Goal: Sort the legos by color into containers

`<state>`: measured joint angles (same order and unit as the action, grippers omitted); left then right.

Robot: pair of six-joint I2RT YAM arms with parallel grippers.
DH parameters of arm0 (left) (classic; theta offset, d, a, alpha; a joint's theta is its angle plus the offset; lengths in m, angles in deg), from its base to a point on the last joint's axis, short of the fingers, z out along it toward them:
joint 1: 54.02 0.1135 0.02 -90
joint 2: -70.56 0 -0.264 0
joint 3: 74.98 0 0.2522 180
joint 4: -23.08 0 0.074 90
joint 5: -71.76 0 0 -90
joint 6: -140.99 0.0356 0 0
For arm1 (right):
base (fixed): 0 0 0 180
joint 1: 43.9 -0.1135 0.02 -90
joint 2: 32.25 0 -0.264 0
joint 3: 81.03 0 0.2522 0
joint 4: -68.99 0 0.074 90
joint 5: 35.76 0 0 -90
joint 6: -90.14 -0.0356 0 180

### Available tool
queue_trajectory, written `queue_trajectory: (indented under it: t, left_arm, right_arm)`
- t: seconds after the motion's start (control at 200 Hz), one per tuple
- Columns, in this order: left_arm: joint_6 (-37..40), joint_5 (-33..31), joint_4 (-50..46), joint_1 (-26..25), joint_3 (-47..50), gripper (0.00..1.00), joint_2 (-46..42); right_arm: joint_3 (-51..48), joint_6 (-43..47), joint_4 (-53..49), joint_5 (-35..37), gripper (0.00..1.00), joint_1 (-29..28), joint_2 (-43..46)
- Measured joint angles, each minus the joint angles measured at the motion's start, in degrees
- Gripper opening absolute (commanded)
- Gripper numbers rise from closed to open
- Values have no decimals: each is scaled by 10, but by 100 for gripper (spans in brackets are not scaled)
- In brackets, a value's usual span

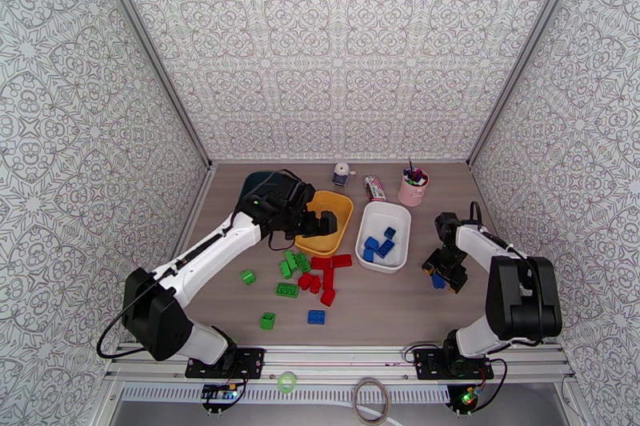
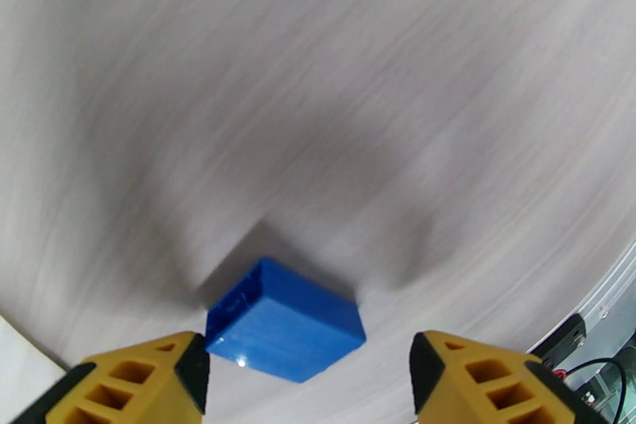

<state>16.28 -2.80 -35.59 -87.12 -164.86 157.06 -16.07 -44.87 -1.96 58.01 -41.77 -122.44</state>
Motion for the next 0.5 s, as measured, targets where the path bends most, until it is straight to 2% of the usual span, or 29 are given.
queue_trajectory:
  t: [0.205,0.5]
  left_arm:
    - [0,4,2,0,0,99,3]
    - [0,4,2,4,0,99,6]
  right_arm:
    - [9,28,22,-15,72,1,-26]
    - [12,39,49,-53,60,1,-33]
